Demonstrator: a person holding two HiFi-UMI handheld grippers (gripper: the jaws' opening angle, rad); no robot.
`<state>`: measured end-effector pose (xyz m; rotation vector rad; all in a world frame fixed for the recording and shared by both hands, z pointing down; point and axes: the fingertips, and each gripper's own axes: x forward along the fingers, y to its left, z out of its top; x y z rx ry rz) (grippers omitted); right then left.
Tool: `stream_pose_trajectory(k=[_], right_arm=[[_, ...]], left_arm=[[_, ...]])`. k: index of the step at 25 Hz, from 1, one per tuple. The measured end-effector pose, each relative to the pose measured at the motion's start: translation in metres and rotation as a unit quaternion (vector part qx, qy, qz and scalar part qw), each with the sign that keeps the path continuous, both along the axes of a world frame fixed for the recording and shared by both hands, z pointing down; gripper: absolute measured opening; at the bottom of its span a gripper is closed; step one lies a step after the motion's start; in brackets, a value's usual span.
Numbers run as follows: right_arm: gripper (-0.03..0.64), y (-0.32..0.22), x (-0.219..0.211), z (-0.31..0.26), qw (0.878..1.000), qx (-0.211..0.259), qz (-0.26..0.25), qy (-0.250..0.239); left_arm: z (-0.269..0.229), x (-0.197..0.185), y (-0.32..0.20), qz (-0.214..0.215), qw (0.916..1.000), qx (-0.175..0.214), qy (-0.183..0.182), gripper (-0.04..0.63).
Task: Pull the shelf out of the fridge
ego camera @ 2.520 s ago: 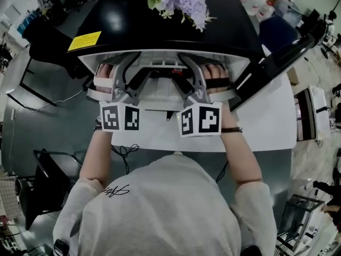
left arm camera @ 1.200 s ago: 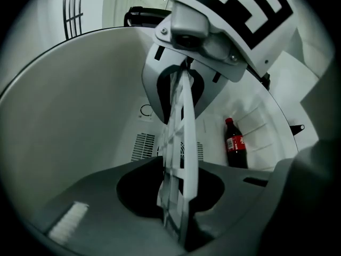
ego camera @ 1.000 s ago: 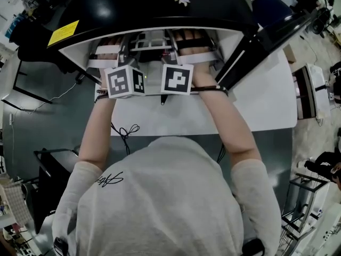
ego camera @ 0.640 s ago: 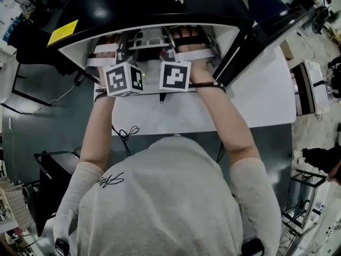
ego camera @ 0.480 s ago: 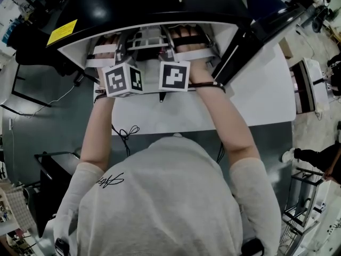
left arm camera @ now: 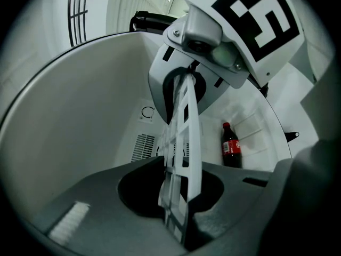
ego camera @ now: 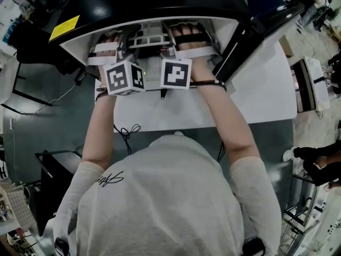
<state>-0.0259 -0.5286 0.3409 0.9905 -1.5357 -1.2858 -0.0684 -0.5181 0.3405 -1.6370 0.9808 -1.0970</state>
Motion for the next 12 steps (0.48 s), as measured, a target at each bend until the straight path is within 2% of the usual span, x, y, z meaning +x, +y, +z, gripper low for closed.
stream_pose_trajectory(k=[12], right_arm=[[0.063, 0.0107, -0.0016, 0.0028, 1.000, -0.012, 0.002, -0.004]], left_arm=[[0.0001, -0.0014, 0.0104, 0.001, 1.0000, -0.002, 0.000, 0.043]])
